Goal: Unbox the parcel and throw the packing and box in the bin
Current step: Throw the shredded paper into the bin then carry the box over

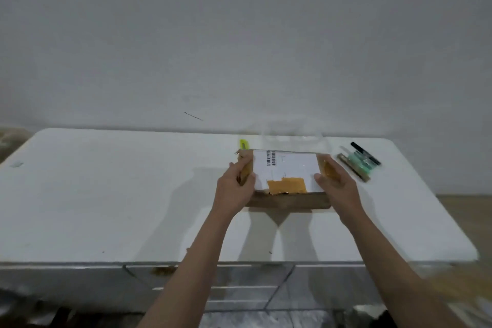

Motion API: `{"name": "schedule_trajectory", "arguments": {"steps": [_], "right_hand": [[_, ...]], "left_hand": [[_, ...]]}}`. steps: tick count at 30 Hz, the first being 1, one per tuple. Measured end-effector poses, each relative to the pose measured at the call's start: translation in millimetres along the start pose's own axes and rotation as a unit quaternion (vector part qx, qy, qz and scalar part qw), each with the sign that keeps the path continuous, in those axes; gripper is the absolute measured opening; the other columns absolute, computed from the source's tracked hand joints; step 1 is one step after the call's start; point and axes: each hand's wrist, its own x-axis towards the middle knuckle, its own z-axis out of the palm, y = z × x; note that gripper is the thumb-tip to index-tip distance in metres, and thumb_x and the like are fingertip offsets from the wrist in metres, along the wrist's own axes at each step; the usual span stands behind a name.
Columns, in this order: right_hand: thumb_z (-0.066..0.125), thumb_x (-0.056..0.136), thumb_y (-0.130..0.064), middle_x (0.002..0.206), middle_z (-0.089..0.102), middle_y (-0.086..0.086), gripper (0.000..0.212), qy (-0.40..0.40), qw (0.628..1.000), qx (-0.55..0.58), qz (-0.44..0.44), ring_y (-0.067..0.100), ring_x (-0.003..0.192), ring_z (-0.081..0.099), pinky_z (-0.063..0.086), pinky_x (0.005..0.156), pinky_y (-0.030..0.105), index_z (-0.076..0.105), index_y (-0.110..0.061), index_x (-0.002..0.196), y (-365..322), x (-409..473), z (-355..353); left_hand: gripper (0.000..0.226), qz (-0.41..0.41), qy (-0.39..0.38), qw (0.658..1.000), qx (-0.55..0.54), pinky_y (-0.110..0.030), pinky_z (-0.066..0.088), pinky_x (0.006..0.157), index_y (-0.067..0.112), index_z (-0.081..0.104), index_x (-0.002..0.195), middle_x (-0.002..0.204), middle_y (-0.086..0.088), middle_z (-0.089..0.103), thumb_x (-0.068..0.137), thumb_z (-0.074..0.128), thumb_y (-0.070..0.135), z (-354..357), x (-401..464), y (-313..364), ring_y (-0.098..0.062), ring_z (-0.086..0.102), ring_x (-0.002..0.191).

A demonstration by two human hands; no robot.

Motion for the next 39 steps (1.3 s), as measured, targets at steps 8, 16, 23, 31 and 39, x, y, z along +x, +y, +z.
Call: {"name": "schedule_trajectory", "arguments": {"steps": [8, 16, 23, 31, 39], "right_hand": [[0.068, 0.085, -0.014, 0.129, 0.055, -0.001, 0.045, 0.181, 0.983, -0.028, 0.005, 0.019, 0.118, 0.053, 0.047, 0.097, 0.039, 0.054, -0.024, 0.127, 46, -105, -199], [0.072, 0.081, -0.034, 0.128, 0.045, 0.001, 0.067, 0.289, 0.941, -0.004, 0.174, 0.023, 0.105, 0.054, 0.054, 0.077, 0.04, 0.033, -0.035, 0.136, 100, -232, -356], [0.065, 0.086, -0.034, 0.106, 0.052, -0.003, 0.053, 0.331, 0.901, 0.047, 0.276, 0.023, 0.088, 0.06, 0.053, 0.063, 0.038, 0.03, -0.052, 0.122, 139, -318, -409], [0.065, 0.084, -0.033, 0.119, 0.058, 0.003, 0.063, 0.451, 0.83, 0.003, 0.328, 0.015, 0.093, 0.052, 0.044, 0.073, 0.03, 0.033, -0.039, 0.139, 213, -318, -400], [0.057, 0.079, -0.048, 0.121, 0.057, 0.006, 0.066, 0.475, 0.784, -0.025, 0.399, 0.026, 0.104, 0.058, 0.052, 0.085, 0.042, 0.028, -0.046, 0.138, 326, -275, -399]], "left_hand": [[0.041, 0.066, -0.126, 0.989, -0.033, -0.04, 0.042, 0.105, 0.031, 0.055, 0.13, 0.135, 0.001, 0.056, 0.089, 0.059, 0.03, 176, -85, 63, -0.019, 0.044, 0.131], [0.04, 0.142, -0.293, 0.945, -0.016, -0.037, 0.051, 0.092, 0.026, 0.056, 0.128, 0.106, 0.007, 0.055, 0.088, 0.061, 0.023, 329, -184, 102, -0.005, 0.053, 0.097], [0.039, 0.12, -0.445, 0.886, 0.043, -0.017, 0.037, 0.088, 0.027, 0.05, 0.133, 0.133, 0.005, 0.046, 0.094, 0.053, 0.022, 419, -242, 96, -0.006, 0.043, 0.115], [0.064, 0.101, -0.588, 0.758, 0.266, -0.03, 0.045, 0.089, 0.022, 0.025, 0.148, 0.146, -0.008, 0.04, 0.092, 0.054, 0.025, 513, -250, 48, -0.026, 0.049, 0.121], [0.069, 0.025, -0.602, 0.713, 0.359, -0.043, 0.042, 0.102, 0.031, 0.033, 0.143, 0.146, -0.015, 0.036, 0.079, 0.053, 0.051, 615, -242, -72, -0.035, 0.042, 0.127]]}}
